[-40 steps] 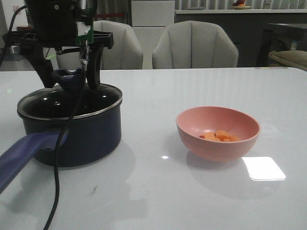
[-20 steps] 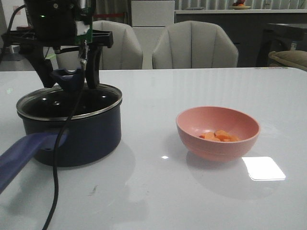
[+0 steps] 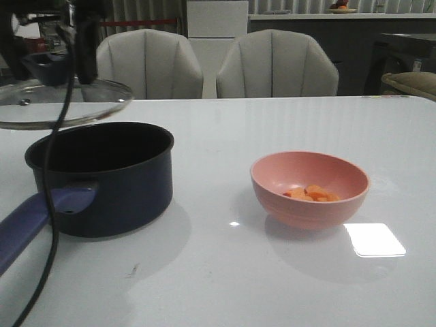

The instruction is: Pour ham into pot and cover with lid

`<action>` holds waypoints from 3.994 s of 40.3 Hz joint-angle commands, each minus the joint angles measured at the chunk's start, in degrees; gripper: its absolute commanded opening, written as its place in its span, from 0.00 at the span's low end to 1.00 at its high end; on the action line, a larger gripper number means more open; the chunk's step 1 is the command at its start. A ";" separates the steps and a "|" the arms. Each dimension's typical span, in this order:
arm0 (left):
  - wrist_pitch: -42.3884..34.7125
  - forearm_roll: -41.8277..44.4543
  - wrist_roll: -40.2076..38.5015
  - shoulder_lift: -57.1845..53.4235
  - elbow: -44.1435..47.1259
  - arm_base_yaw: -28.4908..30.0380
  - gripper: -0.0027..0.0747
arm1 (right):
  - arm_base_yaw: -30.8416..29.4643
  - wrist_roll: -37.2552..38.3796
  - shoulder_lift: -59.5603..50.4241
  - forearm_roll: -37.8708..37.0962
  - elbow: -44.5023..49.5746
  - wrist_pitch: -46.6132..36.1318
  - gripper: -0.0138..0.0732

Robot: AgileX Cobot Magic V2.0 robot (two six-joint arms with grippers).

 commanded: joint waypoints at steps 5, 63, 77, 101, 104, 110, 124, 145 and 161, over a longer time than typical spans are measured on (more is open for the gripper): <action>-1.91 1.54 4.76 -7.51 2.88 10.11 0.51 | -0.38 -0.07 -1.17 -0.26 -0.59 -4.66 0.33; -32.74 -8.89 14.29 -5.52 31.06 27.15 0.84 | -0.38 -0.07 -1.17 -0.26 -0.59 -4.55 0.33; -36.74 -7.85 14.29 -25.11 33.78 23.05 0.84 | -0.38 -0.07 -1.17 -0.26 -0.59 -4.55 0.33; -54.96 -6.58 14.29 -69.17 57.59 6.42 0.84 | -0.38 -0.07 -1.17 -0.26 -0.59 -4.55 0.33; -54.05 -6.82 14.29 -73.75 59.89 4.27 0.84 | -0.38 -0.07 -1.17 -0.26 -0.59 -4.55 0.33; -50.94 -6.82 14.29 -82.38 64.04 1.07 0.84 | -0.38 -0.07 -1.17 -0.26 -0.59 -4.55 0.33; -37.85 -6.62 14.29 -96.39 68.45 0.69 0.84 | -0.38 -0.07 -1.17 -0.26 -0.59 -6.91 0.33; -40.74 -6.62 14.29 -96.64 69.23 0.69 0.84 | -0.38 1.89 14.41 -0.03 -20.32 6.97 0.33; -40.74 -6.62 14.29 -96.64 69.23 0.69 0.84 | -0.33 1.89 22.70 0.99 -22.60 11.41 0.38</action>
